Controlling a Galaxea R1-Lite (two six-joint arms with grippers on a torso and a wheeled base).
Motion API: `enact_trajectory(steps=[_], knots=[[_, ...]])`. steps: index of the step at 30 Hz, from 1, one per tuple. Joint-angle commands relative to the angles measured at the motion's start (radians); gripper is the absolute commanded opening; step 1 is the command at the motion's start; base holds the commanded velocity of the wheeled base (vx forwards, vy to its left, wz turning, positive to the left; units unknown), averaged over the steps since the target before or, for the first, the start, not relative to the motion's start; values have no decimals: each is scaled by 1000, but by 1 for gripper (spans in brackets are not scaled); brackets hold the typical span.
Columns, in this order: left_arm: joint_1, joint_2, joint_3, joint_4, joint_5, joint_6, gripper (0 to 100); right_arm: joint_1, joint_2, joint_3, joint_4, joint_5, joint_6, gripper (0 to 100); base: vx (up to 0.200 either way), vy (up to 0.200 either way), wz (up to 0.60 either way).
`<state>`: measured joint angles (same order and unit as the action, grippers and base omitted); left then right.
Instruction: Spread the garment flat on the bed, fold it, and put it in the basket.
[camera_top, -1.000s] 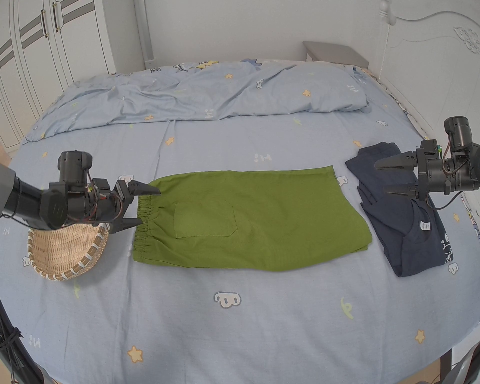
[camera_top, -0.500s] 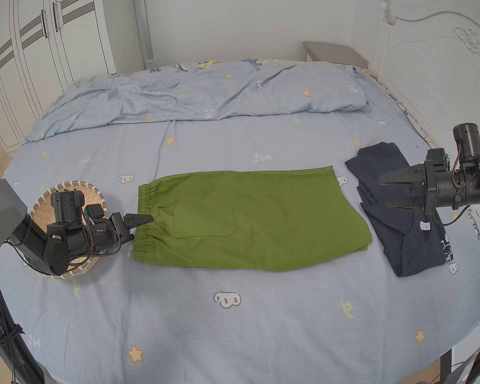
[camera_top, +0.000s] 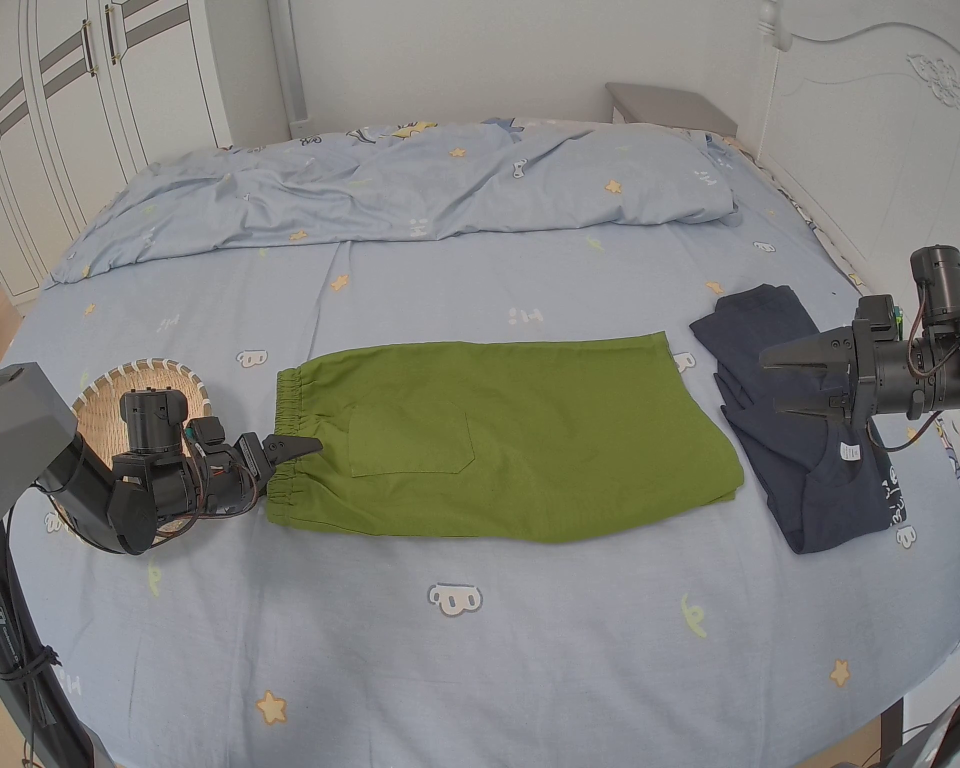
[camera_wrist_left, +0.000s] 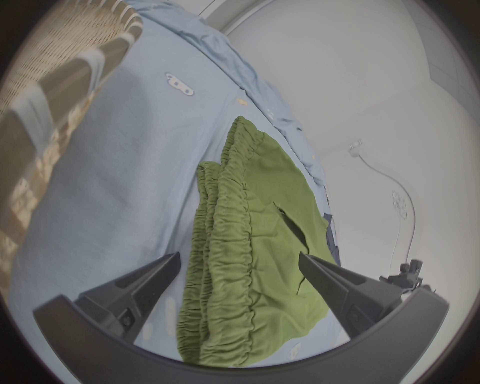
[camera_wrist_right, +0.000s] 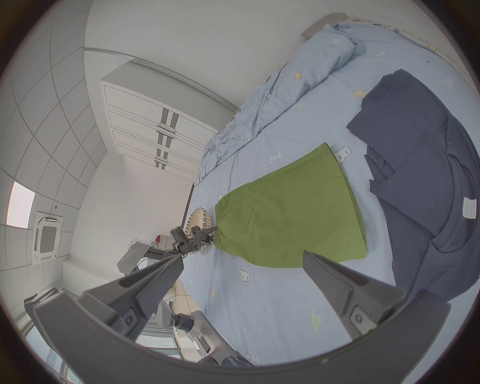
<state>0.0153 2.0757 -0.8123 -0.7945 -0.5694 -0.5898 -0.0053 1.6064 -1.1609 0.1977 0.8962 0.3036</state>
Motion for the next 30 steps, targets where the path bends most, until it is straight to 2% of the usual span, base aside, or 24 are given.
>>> enact_trajectory(steps=[1, 4, 14, 15, 16, 23, 30], knots=[[0, 38, -33, 1, -7, -56, 100, 4, 6, 1, 0, 0, 0, 100, 0, 0, 0], [0, 53, -57, 1, -29, -101, 100, 4, 6, 0, 0, 0, 0, 100, 0, 0, 0], [0, 79, -80, 3, -61, -108, 100, 7, 7, 1, -1, 0, 0, 100, 0, 0, 0], [0, 79, -84, 11, -66, -114, 0, 7, 12, 0, -1, 0, 0, 100, 0, 0, 0], [0, 79, -84, 11, -66, -114, 0, 7, 12, 0, -1, 0, 0, 100, 0, 0, 0], [31, 60, -84, 9, -219, -226, 0, -5, 95, -8, 0, 0, -3, 100, 0, 0, 0], [54, -26, -87, 54, -227, -231, 0, -64, 299, -45, 5, -43, -135, 100, 0, 0, 0]])
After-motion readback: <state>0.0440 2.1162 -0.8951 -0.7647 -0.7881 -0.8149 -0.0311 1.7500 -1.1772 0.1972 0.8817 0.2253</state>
